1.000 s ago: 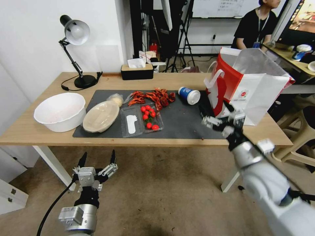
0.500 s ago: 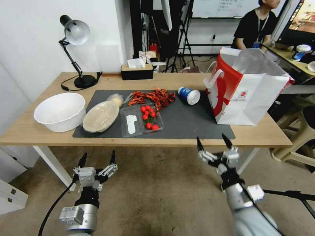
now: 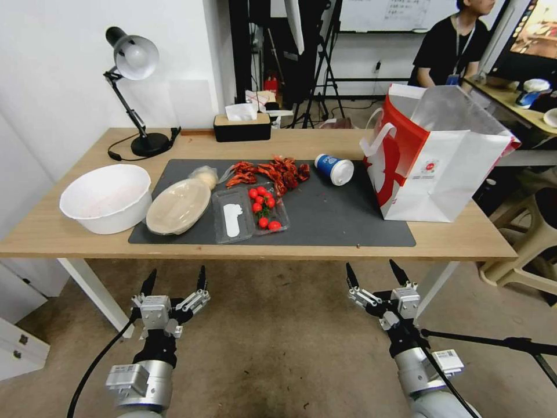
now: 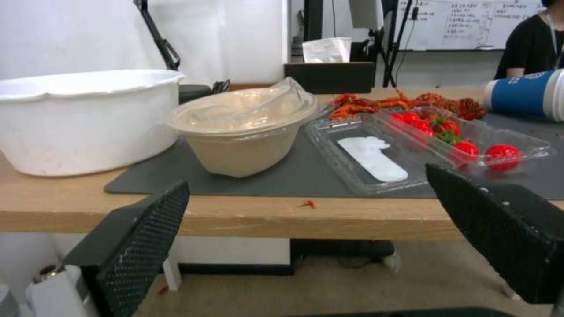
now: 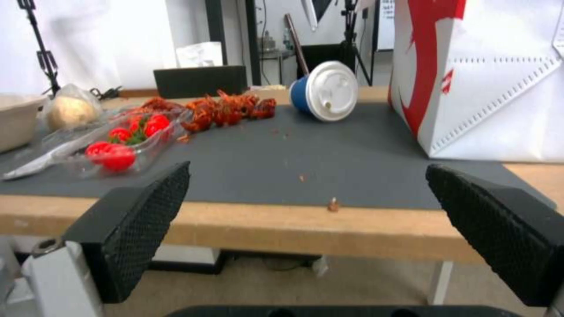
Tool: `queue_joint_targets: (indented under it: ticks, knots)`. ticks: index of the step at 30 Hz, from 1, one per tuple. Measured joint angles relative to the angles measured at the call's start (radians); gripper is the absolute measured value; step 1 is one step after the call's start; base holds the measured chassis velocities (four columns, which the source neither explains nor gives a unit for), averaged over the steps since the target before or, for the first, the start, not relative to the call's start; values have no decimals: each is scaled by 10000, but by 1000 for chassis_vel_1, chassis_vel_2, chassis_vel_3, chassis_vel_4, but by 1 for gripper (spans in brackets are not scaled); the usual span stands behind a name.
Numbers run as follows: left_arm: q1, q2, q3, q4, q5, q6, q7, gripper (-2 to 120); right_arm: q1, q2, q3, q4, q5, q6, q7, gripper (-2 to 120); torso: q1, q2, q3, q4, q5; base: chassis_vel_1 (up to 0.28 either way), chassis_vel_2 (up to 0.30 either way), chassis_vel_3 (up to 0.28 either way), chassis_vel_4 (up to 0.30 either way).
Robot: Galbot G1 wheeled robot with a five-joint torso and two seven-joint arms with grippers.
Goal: Pick up the trash from the table and place it into the takeout bag.
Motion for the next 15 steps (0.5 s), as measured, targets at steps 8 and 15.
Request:
queue_joint_targets:
  ticks: [8, 15]
  knots:
    - [-58, 68, 200, -2, 33, 0, 72, 100, 2594, 112, -38, -302, 639, -1883, 267, 100, 1, 0, 2, -1, 1, 0, 0, 0, 0]
    - [15, 4, 187, -80, 109, -21, 88, 100, 4113, -137, -401, -869, 1042, -2795, 413, 100, 1, -1, 2, 2, 2, 0, 0, 0, 0]
